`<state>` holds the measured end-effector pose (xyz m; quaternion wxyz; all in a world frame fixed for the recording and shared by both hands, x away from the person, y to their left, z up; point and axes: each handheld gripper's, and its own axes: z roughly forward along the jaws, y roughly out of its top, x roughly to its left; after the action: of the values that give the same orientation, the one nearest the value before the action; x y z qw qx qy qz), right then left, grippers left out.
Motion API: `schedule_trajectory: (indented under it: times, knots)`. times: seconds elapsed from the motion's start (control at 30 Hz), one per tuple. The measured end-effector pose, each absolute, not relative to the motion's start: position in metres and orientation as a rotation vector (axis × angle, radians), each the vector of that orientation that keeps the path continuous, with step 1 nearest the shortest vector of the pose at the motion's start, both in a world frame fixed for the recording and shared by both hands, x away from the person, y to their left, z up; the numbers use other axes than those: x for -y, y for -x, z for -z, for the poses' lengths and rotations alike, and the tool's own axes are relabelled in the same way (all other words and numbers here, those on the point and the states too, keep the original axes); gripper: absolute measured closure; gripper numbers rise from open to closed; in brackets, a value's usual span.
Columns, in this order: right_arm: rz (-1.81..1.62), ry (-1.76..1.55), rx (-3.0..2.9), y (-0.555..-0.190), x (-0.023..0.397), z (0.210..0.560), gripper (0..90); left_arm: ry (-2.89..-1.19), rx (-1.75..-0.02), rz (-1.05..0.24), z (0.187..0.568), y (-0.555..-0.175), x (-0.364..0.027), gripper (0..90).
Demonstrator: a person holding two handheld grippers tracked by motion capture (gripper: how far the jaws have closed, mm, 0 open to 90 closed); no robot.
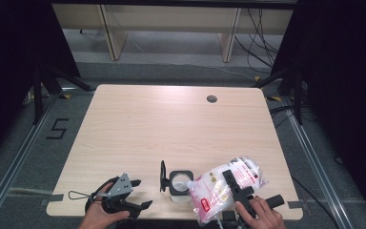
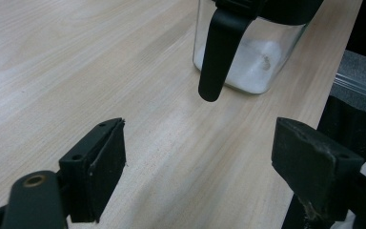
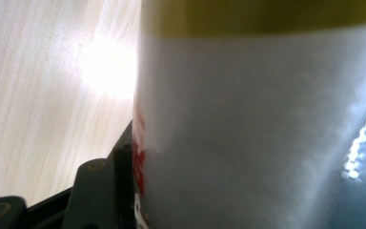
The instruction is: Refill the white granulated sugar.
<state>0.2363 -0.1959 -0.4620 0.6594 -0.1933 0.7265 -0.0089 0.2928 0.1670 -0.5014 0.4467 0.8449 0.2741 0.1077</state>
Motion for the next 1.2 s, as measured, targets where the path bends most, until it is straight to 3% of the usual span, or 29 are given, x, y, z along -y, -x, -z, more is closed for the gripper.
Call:
schedule_trajectory:
  times: [1.2]
  knots:
    - [0.06,0.498,-1.614,-0.2369,0.1928,0.4597,44.1,-2.094,-0.673,-0.269,0.5016,-0.293,-0.166,18.5]
